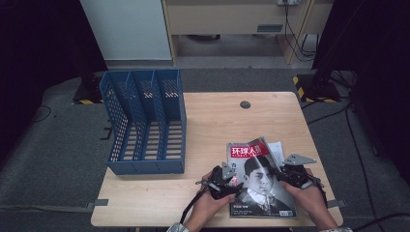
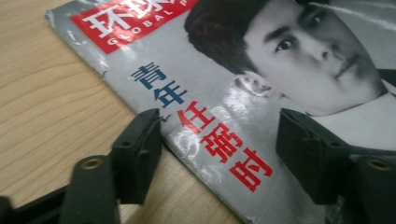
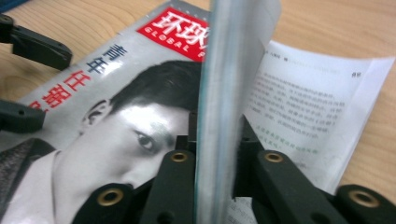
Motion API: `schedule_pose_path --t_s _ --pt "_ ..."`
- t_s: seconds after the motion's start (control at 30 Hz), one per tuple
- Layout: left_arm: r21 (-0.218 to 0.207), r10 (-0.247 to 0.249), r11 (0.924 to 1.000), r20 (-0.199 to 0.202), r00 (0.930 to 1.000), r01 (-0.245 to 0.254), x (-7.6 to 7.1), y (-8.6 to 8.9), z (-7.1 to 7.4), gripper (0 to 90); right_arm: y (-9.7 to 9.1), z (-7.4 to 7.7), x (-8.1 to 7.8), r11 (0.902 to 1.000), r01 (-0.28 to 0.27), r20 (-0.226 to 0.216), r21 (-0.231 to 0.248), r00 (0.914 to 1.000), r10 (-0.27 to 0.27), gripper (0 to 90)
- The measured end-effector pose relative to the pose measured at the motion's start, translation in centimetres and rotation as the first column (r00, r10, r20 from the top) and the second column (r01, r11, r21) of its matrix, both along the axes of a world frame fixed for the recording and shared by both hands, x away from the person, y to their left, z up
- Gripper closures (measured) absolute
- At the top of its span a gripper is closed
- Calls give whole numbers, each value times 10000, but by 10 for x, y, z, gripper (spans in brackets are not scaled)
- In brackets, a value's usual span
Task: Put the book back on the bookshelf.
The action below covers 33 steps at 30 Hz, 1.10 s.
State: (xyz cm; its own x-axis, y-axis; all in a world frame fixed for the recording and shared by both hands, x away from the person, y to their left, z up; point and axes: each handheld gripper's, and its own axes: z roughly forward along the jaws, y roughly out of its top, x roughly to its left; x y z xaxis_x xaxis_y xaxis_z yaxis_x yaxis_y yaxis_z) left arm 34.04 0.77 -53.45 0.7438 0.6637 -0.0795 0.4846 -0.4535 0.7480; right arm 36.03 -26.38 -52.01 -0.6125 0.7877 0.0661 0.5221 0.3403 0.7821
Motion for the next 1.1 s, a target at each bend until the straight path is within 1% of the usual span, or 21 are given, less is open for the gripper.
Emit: schedule_pose_path --t_s 0.07,0.1,0.13,0.17,0.2,0.23,0.3,0.37,0.4,0.43,0.53,0.6,0.63,0.77,0.8,0.87,0.9,0.97,1.0,1.03,1.1 --pt "-64 -167 9998 -136 9998 166 1 0 0 195 1 3 -1 9999 -168 246 -24 9996 169 854" --pt "-113 -238 9997 -195 9995 235 1 0 0 148 2 6 -4 9996 -265 484 139 9985 258 874" --pt "-177 -198 9997 -263 9995 194 2 1 0 148 2 6 -4 9996 -265 484 139 9985 258 874" --pt "-280 -48 9996 -337 9994 39 3 3 -1 116 3 10 -6 9991 -338 688 245 9971 320 877" --pt "-280 -48 9996 -337 9994 39 3 3 -1 115 3 10 -6 9991 -338 688 245 9971 320 877" --pt "-420 115 9990 -428 9990 -133 5 6 -1 115 4 13 -7 9986 -437 831 309 9957 410 878" --pt "-495 197 9985 -491 9986 -221 6 7 0 113 4 14 -8 9982 -450 860 404 9954 414 878" --pt "-629 250 9976 -564 9981 -286 7 9 -1 111 3 17 -11 9966 -611 1082 553 9926 548 879" --pt "-629 250 9976 -564 9981 -286 7 9 -1 109 3 17 -11 9966 -611 1082 553 9926 548 879" --pt "-636 255 9976 -561 9981 -291 7 9 -1 109 3 21 -13 9950 -722 1273 693 9899 630 879" --pt "-624 264 9976 -555 9981 -299 7 8 -1 107 2 24 -16 9931 -797 1436 860 9874 668 879" --pt "-623 241 9977 -573 9981 -277 7 8 -1 106 0 29 -19 9889 -843 1606 1220 9849 641 879" --pt "-692 228 9972 -606 9979 -269 8 8 -1 95 -2 31 -21 9849 -869 1640 1498 9845 619 879" --pt "-855 -54 9963 -708 9975 -6 10 6 -1 100 -1 29 -20 9822 -830 1537 1688 9865 570 879" --pt "-834 -201 9964 -704 9973 142 10 5 -1 103 -1 28 -20 9816 -835 1483 1718 9872 580 879" --pt "-775 -194 9969 -679 9975 141 11 3 -1 86 -1 26 -18 9821 -823 1404 1693 9884 586 879" --pt "-735 -134 9973 -591 9982 91 11 3 -1 138 -3 24 -16 9797 -667 1204 1890 9917 443 878" --pt "-784 -139 9969 -589 9982 93 12 5 -1 154 -3 22 -16 9792 -588 1115 1942 9931 375 877" --pt "-818 -128 9966 -584 9982 80 12 5 -1 170 -3 21 -15 9799 -530 1054 1925 9939 331 877" --pt "-839 -91 9965 -577 9983 42 13 6 -1 205 -2 16 -12 9842 -386 900 1730 9957 232 874" --pt "-777 0 9970 -521 9986 -40 12 6 0 216 -2 14 -11 9860 -351 833 1633 9963 217 873"
